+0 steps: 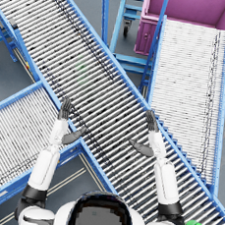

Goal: Pick up the oil and place it on the left assembly line, put the cola on the right, and keep Sprite still

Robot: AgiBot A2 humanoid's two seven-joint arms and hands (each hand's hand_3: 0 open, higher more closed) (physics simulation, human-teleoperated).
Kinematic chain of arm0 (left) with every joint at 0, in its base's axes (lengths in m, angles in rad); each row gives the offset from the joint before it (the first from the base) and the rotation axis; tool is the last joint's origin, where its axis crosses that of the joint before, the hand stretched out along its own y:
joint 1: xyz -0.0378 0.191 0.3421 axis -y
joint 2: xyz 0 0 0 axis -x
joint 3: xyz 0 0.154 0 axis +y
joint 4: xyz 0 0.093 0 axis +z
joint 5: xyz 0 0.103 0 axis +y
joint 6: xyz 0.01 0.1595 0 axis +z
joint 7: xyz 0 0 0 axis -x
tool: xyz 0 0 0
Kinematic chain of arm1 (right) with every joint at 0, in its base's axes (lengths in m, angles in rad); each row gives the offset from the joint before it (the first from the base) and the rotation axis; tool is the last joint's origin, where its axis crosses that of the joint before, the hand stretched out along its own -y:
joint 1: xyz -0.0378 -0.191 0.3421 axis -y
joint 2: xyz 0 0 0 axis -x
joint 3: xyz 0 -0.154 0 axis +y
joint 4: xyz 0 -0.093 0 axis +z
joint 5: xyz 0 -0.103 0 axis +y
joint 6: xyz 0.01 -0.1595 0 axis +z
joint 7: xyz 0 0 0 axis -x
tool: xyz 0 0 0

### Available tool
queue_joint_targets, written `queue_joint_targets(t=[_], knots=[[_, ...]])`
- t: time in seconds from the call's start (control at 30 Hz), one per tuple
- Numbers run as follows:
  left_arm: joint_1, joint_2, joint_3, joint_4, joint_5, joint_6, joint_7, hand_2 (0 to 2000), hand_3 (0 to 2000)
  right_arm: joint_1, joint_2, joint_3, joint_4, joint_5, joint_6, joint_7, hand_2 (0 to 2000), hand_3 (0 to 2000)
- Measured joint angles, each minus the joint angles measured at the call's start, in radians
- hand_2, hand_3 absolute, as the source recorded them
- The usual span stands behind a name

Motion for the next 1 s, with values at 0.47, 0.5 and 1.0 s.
queue_joint_targets(t=[0.47,0.5,1.0], knots=[[0.000,0.000,0.000,0.000,0.000,0.000,0.000,0,0,0.000,0.000,0.000,0.000,0.000,0.000,0.000,0,0],[0.000,0.000,0.000,0.000,0.000,0.000,0.000,0,0,0.000,0.000,0.000,0.000,0.000,0.000,0.000,0,0],[0.000,0.000,0.000,0.000,0.000,0.000,0.000,0,0,0.000,0.000,0.000,0.000,0.000,0.000,0.000,0,0]])
